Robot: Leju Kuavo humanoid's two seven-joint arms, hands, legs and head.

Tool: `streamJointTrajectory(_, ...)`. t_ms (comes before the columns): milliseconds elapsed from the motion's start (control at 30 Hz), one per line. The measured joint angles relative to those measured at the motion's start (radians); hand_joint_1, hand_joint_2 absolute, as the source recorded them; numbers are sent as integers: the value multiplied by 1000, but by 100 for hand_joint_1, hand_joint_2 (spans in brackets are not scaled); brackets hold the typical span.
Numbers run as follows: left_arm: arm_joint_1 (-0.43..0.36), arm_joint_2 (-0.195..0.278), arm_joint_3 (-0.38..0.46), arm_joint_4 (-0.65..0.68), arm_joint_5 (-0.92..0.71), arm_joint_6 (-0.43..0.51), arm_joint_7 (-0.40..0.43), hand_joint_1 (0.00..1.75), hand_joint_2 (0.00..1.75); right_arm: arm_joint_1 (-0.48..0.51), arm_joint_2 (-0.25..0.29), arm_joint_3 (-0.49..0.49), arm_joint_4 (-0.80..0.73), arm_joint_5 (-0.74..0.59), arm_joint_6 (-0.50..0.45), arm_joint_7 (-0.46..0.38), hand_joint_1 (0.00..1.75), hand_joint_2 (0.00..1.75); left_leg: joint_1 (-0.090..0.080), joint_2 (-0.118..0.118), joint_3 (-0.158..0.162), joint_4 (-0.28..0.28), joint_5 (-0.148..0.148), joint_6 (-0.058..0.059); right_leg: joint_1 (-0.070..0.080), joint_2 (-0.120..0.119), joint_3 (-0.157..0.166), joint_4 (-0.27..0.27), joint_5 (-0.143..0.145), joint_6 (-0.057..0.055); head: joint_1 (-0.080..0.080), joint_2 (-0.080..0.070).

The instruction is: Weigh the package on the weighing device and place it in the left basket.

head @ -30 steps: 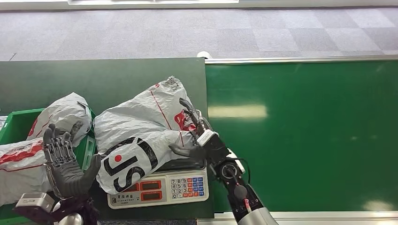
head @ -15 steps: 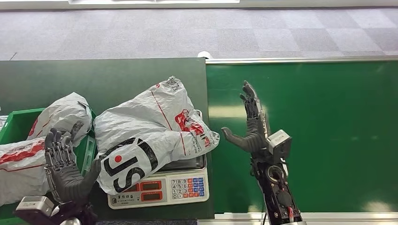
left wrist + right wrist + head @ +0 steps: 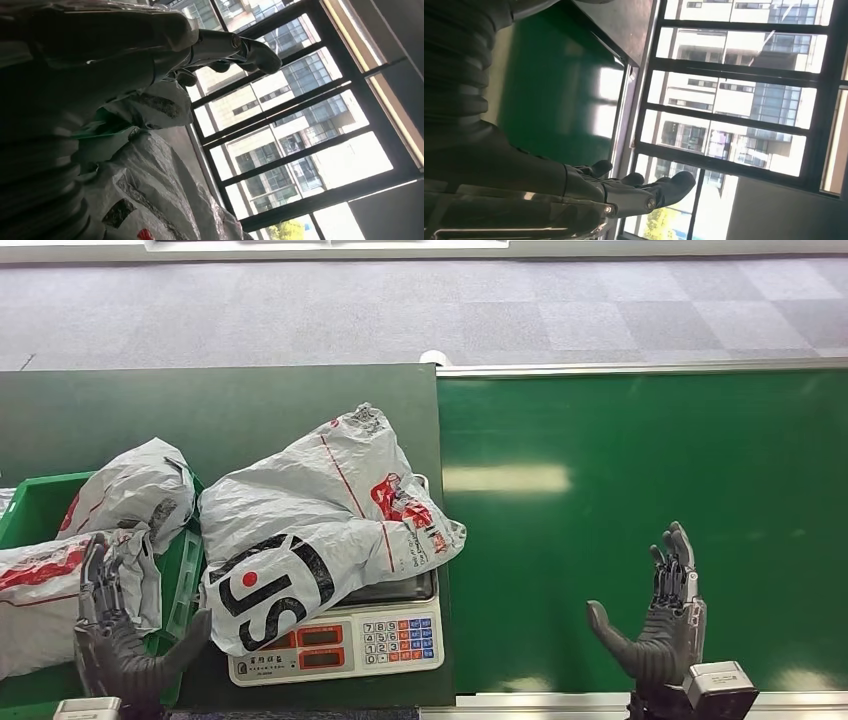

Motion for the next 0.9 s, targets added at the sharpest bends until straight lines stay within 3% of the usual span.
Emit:
streamJointTrajectory(233, -21, 16, -37, 18, -109, 22, 26, 0, 175, 1, 15, 2, 15, 31, -17, 0, 0, 175, 0, 0, 0, 0, 0, 0, 0, 0, 1, 0, 0, 0, 0, 0)
streamJointTrajectory(500, -197, 39, -109, 166, -429, 138, 234, 0, 175, -54, 23, 53, 71, 73, -67, 0, 0, 175, 0, -1, 1, 0, 2, 0, 0, 0, 3, 1, 1, 0, 0, 0)
streamJointTrajectory(733, -288, 50, -148, 258, -527, 194, 299, 0, 175, -79, 27, 75, 102, 75, -59, 0, 0, 175, 0, 0, 0, 0, 2, 0, 0, 0, 1, 1, 2, 0, 0, 0)
streamJointTrajectory(900, -368, 63, -177, 344, -785, 249, 481, 0, 175, -109, 27, 89, 128, 68, -57, 0, 0, 175, 0, -1, 0, 0, 3, 0, 0, 0, 1, 1, 2, 0, 0, 0)
